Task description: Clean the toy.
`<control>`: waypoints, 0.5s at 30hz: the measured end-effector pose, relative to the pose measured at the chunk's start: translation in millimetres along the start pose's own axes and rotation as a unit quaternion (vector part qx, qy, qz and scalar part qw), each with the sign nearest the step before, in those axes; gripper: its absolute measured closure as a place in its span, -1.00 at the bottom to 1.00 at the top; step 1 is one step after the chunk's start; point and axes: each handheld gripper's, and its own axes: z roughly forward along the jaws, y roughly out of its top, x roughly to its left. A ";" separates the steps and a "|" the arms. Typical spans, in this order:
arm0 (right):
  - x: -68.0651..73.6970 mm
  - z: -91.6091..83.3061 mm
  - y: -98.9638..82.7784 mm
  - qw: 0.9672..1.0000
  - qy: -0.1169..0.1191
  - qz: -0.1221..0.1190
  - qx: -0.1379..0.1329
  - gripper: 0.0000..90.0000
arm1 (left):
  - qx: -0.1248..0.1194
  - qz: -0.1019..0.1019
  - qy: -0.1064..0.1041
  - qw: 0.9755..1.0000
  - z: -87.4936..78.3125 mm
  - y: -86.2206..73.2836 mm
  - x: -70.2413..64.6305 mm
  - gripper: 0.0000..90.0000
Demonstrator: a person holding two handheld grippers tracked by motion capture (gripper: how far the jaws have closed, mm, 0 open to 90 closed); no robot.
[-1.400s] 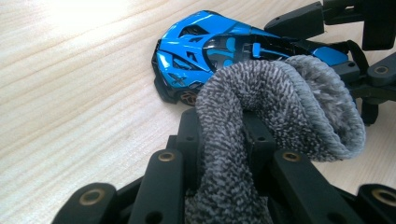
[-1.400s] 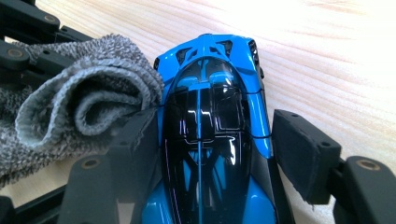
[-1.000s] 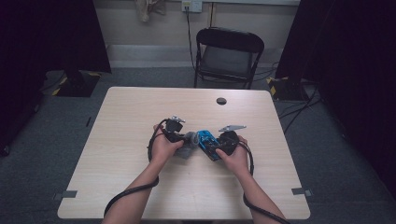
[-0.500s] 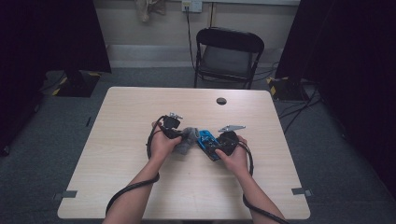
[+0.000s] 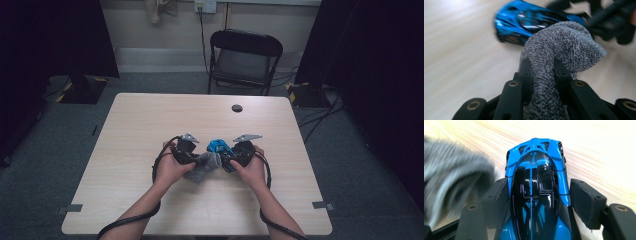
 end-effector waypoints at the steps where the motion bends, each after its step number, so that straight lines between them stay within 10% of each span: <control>1: 0.4 0.0 0.5 1.000 -0.001 -0.002 0.001 -0.27 | 0.002 0.005 0.000 1.000 1.9 -1.2 -3.6 0.63; 15: 1.3 0.0 1.8 1.000 -0.003 -0.005 0.006 -0.27 | -0.002 0.003 -0.024 1.000 26.9 -2.2 -15.9 0.63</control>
